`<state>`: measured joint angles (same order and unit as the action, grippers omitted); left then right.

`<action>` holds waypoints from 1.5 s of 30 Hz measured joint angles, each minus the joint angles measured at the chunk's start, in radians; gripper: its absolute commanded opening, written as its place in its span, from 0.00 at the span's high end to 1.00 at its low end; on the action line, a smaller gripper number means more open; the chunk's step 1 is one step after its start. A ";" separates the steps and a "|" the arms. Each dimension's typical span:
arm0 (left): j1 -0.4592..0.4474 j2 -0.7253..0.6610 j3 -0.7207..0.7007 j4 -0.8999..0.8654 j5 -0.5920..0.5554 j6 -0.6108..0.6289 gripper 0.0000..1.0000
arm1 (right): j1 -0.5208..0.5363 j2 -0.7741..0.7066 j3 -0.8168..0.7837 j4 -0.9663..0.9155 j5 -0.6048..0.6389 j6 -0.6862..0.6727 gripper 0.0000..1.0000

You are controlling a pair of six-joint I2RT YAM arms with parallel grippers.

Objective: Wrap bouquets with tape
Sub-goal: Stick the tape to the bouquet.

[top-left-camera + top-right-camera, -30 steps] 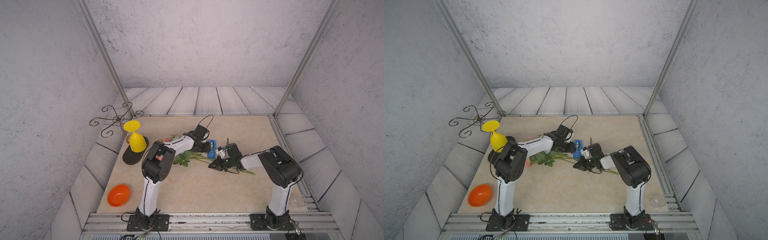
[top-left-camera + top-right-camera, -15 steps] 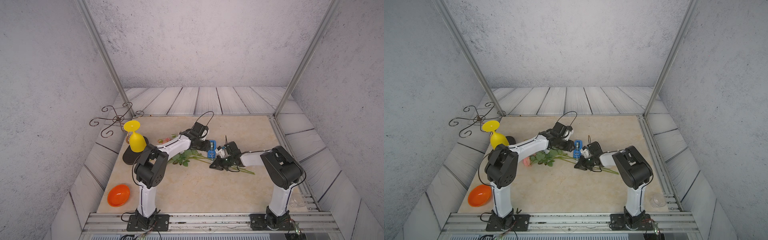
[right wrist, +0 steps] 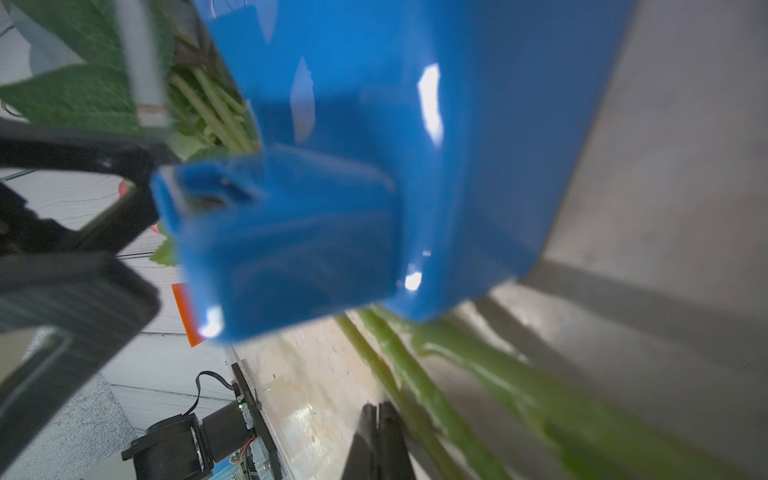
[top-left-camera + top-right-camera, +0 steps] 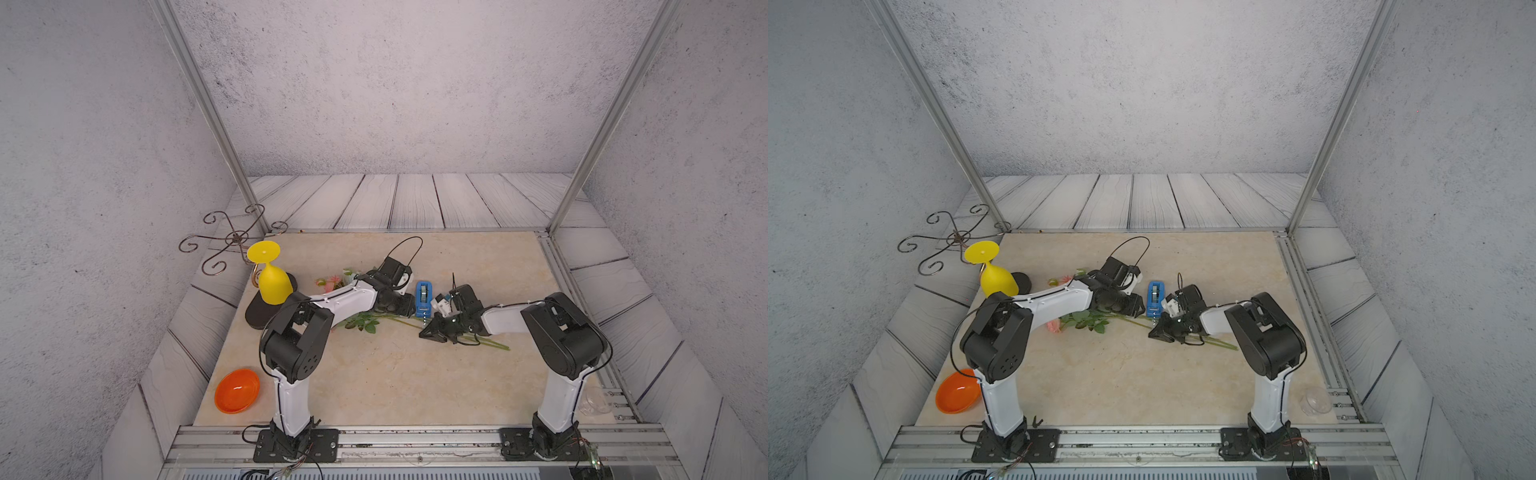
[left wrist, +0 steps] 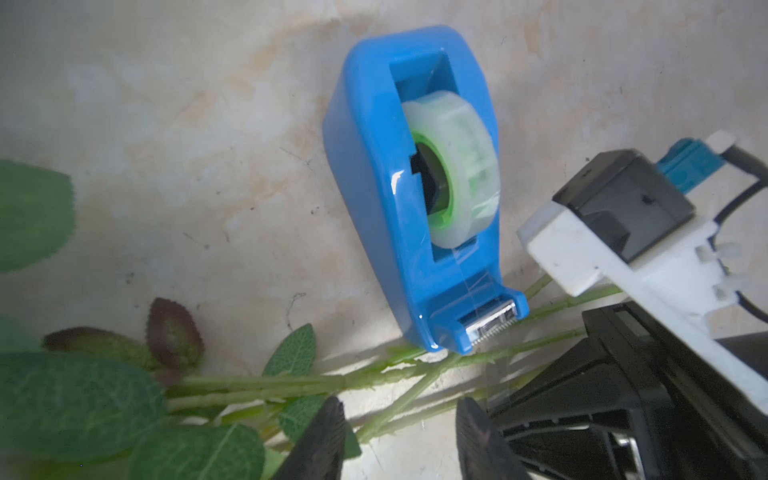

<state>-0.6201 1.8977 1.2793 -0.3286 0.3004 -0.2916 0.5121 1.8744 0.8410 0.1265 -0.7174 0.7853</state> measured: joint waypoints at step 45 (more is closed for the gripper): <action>-0.004 -0.127 0.019 -0.096 0.046 0.539 0.43 | -0.013 -0.375 0.110 -0.479 0.218 -0.353 0.56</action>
<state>-0.6243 1.7702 1.2984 -0.4248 0.3466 0.2478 0.4995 1.4998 0.9512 -0.3527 -0.4992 0.4324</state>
